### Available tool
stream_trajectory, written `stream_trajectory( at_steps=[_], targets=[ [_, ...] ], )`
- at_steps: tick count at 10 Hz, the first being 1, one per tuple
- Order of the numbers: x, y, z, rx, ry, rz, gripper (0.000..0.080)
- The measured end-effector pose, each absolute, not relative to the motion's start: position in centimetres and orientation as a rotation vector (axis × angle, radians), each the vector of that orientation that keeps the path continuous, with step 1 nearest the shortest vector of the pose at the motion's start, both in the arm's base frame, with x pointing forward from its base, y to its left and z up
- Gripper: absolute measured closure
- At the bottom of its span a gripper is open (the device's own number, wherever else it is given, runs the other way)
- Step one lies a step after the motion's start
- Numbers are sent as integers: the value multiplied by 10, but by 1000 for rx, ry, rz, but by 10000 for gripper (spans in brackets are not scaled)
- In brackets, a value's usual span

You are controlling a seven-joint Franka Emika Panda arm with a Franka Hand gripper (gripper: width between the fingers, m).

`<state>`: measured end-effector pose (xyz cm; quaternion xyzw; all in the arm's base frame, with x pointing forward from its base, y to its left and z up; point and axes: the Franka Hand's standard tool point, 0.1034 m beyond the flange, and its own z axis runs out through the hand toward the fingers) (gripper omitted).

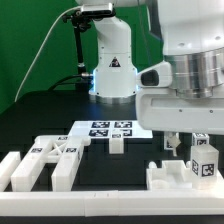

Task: Assemble chair

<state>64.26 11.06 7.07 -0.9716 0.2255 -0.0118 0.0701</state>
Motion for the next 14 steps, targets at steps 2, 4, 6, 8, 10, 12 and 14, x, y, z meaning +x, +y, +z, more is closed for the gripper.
stream_trajectory(
  at_steps=[2,4,6,8,10,12,14],
  targets=[
    [642,110,70,-2971,496,-49,151],
    [650,107,73,-3059,-70,-133,151],
    [651,109,74,-3064,-215,-136,151],
    [651,109,74,-3065,-186,-136,430],
    [651,109,74,-3063,69,-126,513],
    [651,110,74,-3043,294,-117,513],
    [650,115,74,-2976,667,-100,513]
  ],
)
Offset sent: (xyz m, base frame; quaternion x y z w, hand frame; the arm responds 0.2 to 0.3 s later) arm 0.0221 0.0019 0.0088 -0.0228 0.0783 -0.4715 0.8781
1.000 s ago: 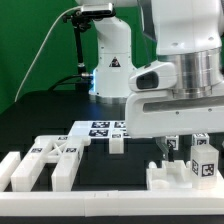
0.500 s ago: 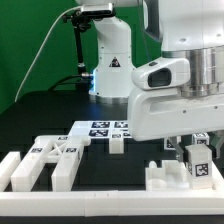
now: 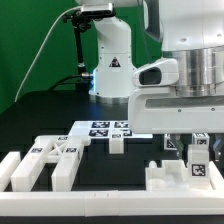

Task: Assemble chair

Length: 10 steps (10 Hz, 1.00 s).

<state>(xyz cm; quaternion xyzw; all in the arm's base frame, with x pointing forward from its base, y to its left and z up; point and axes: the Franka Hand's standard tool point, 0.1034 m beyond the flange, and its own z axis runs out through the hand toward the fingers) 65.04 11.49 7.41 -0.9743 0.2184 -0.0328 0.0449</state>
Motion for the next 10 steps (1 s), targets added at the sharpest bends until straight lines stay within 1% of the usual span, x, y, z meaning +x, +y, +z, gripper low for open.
stream_trajectory(
  at_steps=[2,4,6,10],
  targets=[
    [649,116,74,-2886,995,-73,512],
    [646,122,75,-2643,1529,-33,512],
    [647,121,74,-2355,1875,17,512],
    [647,120,73,-2114,2120,58,512]
  ],
)
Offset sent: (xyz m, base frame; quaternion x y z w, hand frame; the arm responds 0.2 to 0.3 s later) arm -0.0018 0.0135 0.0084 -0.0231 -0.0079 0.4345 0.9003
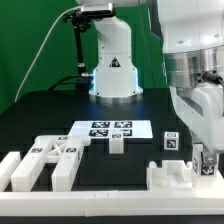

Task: Assemble chair

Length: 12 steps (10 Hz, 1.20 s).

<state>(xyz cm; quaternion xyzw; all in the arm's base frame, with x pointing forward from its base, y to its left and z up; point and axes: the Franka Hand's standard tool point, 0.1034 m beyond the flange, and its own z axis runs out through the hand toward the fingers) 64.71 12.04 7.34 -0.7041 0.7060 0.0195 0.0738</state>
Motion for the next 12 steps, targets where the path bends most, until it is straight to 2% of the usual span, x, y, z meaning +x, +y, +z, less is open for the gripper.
stream_trajectory(
  at_steps=[6,7,8,9,10,11,12],
  targets=[
    [648,112,72,-1832,2341,119,512],
    [648,112,72,-1833,2340,119,343],
    [648,112,72,-1835,2339,119,219],
    [648,112,72,-1842,2332,118,169],
    [652,106,84,-1904,2257,101,169],
    [658,93,111,-1929,2180,78,153],
    [660,85,128,-1919,2160,62,153]
  ],
)
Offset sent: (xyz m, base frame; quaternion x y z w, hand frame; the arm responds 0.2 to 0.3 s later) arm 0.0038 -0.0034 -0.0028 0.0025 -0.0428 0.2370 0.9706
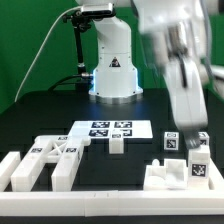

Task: Assemble chair

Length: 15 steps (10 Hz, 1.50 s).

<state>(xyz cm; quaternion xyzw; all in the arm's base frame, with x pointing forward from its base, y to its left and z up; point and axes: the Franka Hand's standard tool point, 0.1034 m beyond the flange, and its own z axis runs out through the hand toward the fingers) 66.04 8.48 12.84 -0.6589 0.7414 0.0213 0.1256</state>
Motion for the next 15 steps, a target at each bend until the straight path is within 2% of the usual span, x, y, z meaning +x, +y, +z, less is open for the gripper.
stream_trajectory(
  at_steps=[2,6,8,10,15],
  targets=[
    [659,87,123,-1925,2160,62,150],
    [658,85,124,-1983,2107,51,150],
    [641,65,126,-2108,1999,31,150],
    [611,38,121,-2295,1802,39,150],
    [602,46,118,-2582,1418,-3,150]
  ],
)
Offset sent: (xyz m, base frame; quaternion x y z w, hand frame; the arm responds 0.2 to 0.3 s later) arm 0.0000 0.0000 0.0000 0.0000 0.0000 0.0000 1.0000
